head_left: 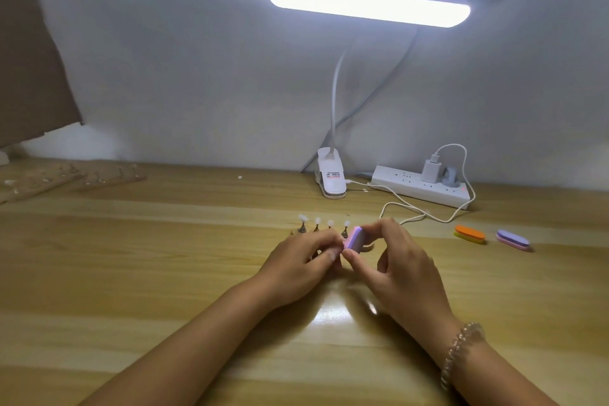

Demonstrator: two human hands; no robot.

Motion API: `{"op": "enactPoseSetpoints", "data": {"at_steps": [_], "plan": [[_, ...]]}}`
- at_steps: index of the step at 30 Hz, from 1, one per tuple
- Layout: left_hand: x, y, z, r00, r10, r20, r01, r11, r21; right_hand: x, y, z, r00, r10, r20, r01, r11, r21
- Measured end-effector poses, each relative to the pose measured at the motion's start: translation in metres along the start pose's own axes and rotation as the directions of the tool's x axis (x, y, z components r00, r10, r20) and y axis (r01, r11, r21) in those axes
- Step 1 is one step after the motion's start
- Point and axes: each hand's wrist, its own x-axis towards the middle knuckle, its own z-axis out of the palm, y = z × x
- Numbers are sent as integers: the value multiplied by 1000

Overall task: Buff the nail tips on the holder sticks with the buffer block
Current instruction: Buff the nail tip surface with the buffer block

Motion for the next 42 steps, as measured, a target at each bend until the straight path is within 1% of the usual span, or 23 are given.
{"op": "enactPoseSetpoints", "data": {"at_steps": [3, 4, 7, 9, 11, 12, 15, 16, 19, 20, 23, 24, 27, 31, 32, 34, 35, 38, 39, 41, 42], "plan": [[-1, 0, -1, 1000, -10, 8, 9, 999, 48, -2, -2, 0, 995, -65, 75, 67, 998, -23], [-1, 0, -1, 1000, -10, 10, 9, 998, 59, -1, -2, -1, 996, -53, 74, 54, 999, -2], [-1, 2, 0, 1000, -11, 26, 9, 997, 75, 5, 3, -1, 1000, 24, -5, -24, 996, 82], [-2, 2, 0, 999, -15, 31, 12, 997, 76, 3, 3, 0, 1000, -6, 7, 5, 999, 41], [-1, 2, -1, 1000, -20, 15, 19, 998, 53, -1, 2, 2, 996, -60, 67, 60, 998, 3], [-1, 3, -2, 1000, -23, 6, 23, 999, 42, -1, 1, 2, 995, -59, 77, 59, 998, 5], [0, 4, -1, 1000, -23, 18, 22, 999, 47, 4, 3, 0, 1000, 11, 4, -11, 999, 47], [0, 3, 0, 999, -21, 24, 20, 998, 54, 4, 4, 0, 1000, 5, -5, -5, 999, 40], [0, 3, -1, 1000, -24, 18, 23, 998, 61, -1, 3, 1, 995, -67, 76, 67, 998, 6], [0, 3, -2, 1000, -24, 15, 23, 998, 55, 0, 2, 1, 995, -65, 80, 64, 998, 15], [0, 5, -1, 999, -21, 33, 19, 999, 47, 7, 5, 0, 1000, 7, -8, -6, 995, 102], [-1, 4, 0, 999, -21, 38, 19, 998, 59, 7, 5, 0, 1000, 2, -2, -2, 994, 111], [0, 3, 0, 999, -33, 28, 31, 996, 78, 3, 4, 1, 997, -31, 75, 20, 991, 136], [0, 4, 1, 999, -21, 26, 20, 998, 55, 9, 5, 0, 999, 42, 0, -41, 976, 214], [0, 4, 1, 999, -22, 27, 21, 998, 54, 7, 5, 1, 999, 21, 24, -26, 979, 203], [1, 2, 0, 999, -29, 15, 28, 998, 49, 3, 2, 3, 992, -39, 117, 18, 985, 172], [2, 2, -1, 1000, -30, 4, 30, 999, 36, 3, 2, 3, 991, -38, 131, 15, 985, 171], [2, 3, -1, 999, -36, -1, 36, 999, -8, 8, 5, -1, 998, 55, 36, -61, 974, 217], [2, 3, -1, 999, -38, 5, 38, 999, -1, 7, 5, -1, 999, 37, 38, -44, 979, 198], [1, 2, 0, 999, -39, 12, 38, 998, 41, 3, 3, 1, 994, -41, 98, 28, 991, 129], [1, 2, 0, 999, -36, 11, 36, 998, 56, 2, 2, 1, 992, -51, 116, 37, 992, 122]]}}
